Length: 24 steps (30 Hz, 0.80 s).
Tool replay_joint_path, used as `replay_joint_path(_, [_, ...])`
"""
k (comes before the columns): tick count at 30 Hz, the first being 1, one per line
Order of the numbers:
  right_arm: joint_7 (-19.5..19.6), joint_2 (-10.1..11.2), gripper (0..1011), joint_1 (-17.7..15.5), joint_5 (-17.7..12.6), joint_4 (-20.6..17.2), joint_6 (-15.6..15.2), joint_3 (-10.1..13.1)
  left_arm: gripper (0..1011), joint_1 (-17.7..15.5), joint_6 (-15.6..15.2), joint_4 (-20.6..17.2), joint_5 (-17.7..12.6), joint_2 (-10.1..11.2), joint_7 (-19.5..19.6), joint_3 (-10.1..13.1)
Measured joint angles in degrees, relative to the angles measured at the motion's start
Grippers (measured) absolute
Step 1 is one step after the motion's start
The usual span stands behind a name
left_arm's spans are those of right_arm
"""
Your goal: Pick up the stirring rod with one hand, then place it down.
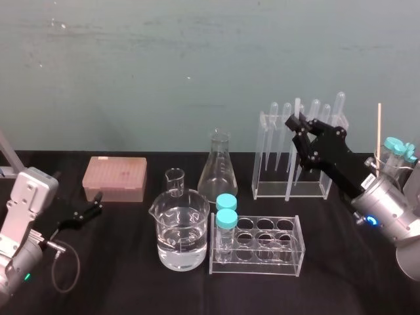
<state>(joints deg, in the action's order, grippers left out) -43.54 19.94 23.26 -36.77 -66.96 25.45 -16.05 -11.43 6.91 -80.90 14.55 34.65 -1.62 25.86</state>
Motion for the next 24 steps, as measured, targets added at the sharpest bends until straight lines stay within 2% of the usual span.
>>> replay_joint_path(24, [0.3,0.1,64,-0.2,0.4,0.1,-0.3,0.0,1000,0.0,0.0,0.0,0.0,0.0,0.0,0.0])
